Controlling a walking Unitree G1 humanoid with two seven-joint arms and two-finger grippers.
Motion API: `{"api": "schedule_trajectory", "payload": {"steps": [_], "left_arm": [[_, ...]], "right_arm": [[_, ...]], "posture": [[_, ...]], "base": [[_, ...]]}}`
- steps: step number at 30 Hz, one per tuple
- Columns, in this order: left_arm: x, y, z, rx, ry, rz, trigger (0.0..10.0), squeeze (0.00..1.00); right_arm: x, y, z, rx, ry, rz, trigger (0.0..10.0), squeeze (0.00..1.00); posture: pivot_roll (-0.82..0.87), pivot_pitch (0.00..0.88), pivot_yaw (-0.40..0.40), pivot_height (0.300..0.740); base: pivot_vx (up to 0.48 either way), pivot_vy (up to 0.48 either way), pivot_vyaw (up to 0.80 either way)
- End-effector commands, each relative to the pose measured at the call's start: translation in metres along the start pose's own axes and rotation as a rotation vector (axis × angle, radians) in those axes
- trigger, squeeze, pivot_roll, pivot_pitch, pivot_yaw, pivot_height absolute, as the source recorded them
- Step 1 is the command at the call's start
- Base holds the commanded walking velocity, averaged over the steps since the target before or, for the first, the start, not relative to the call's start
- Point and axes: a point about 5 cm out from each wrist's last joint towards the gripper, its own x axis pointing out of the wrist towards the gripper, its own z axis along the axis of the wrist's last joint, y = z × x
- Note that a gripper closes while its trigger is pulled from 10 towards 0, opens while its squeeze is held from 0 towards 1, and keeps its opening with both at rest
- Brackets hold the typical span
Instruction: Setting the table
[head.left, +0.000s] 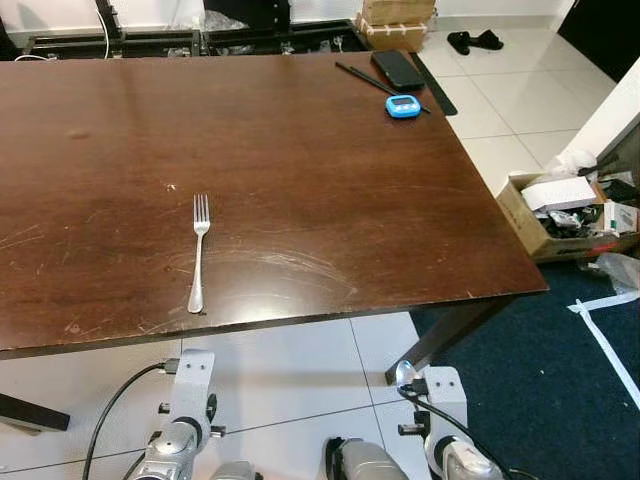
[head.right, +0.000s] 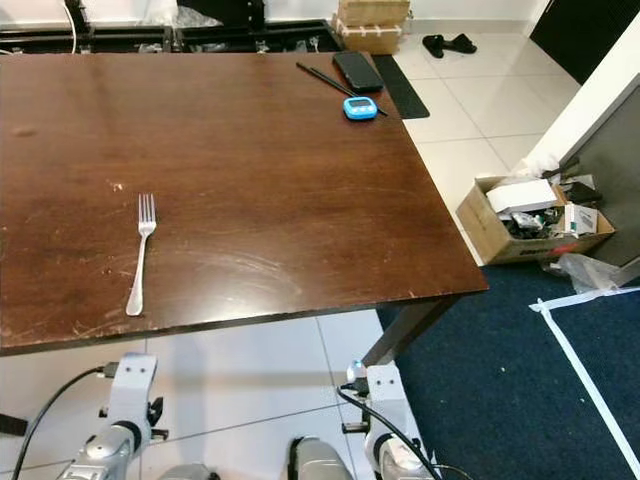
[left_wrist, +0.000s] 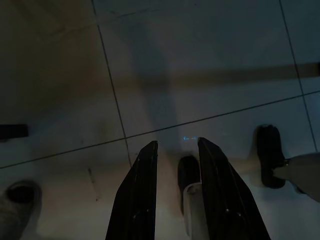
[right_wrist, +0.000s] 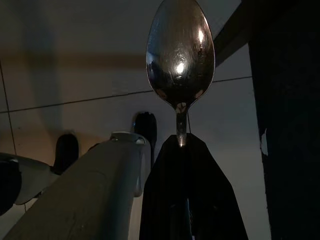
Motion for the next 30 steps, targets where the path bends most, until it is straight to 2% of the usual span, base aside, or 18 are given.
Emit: {"api": "schedule_trajectory", "payload": {"steps": [1,6,12,13,16,19,21,24,25,27,29,30], "left_arm": [[-0.003,0.001,-0.012,0.005,0.042,0.003,10.0,0.00],[-0.005,0.002,-0.018,0.023,0.066,0.012,10.0,0.00],[-0.005,0.003,-0.020,0.030,0.075,0.016,10.0,0.00],[-0.005,0.003,-0.020,0.030,0.075,0.016,10.0,0.00],[-0.005,0.002,-0.019,0.055,0.072,0.006,10.0,0.00],[-0.005,0.001,-0.018,0.058,0.070,0.004,10.0,0.00],[-0.004,0.001,-0.017,0.060,0.068,0.000,10.0,0.00],[-0.003,0.002,-0.015,0.066,0.064,-0.001,10.0,0.00],[-0.003,0.002,-0.015,0.066,0.064,-0.001,10.0,0.00],[-0.003,0.002,-0.014,0.068,0.063,0.000,10.0,0.00],[-0.003,0.002,-0.014,0.070,0.063,0.001,10.0,0.00],[-0.003,0.002,-0.014,0.070,0.063,0.001,10.0,0.00]], "right_arm": [[-0.002,0.001,-0.008,0.003,0.026,0.008,10.0,0.00],[-0.003,-0.006,-0.004,-0.032,0.001,0.055,10.0,0.00],[-0.010,-0.018,-0.002,-0.181,-0.022,0.216,10.0,0.00],[-0.010,-0.018,-0.002,-0.181,-0.022,0.216,10.0,0.00],[-0.020,-0.025,-0.001,-0.270,-0.043,0.397,10.0,0.00],[-0.023,-0.027,0.000,-0.285,-0.049,0.455,10.0,0.00],[-0.028,-0.028,0.002,-0.296,-0.056,0.547,10.0,0.00],[-0.040,-0.025,0.022,-0.260,-0.128,0.720,10.0,0.00],[-0.040,-0.025,0.022,-0.260,-0.128,0.720,10.0,0.00],[-0.056,-0.022,0.041,-0.241,-0.163,0.877,10.0,0.00],[-0.072,-0.020,0.049,-0.258,-0.135,1.020,10.0,0.00],[-0.072,-0.020,0.049,-0.258,-0.135,1.020,10.0,0.00]], "posture": [[0.04,0.059,-0.009,0.740],[0.03,0.049,-0.011,0.740],[0.03,0.041,-0.005,0.740],[0.03,0.041,-0.005,0.740],[0.02,0.037,0.001,0.740],[0.02,0.037,0.001,0.740],[0.02,0.037,0.001,0.740],[0.02,0.038,0.013,0.740],[0.02,0.038,0.013,0.740],[0.02,0.038,0.013,0.740],[0.02,0.045,0.016,0.740],[0.02,0.045,0.016,0.740]], "base": [[0.000,0.000,0.00],[0.000,0.000,0.00],[0.000,0.000,0.00],[0.000,0.000,0.00],[0.000,0.000,0.00],[0.000,0.000,0.00],[0.000,0.000,0.00],[0.000,0.000,0.00],[0.000,0.000,0.00],[0.000,0.000,0.00],[0.000,0.000,0.00],[0.000,0.000,0.00]]}}
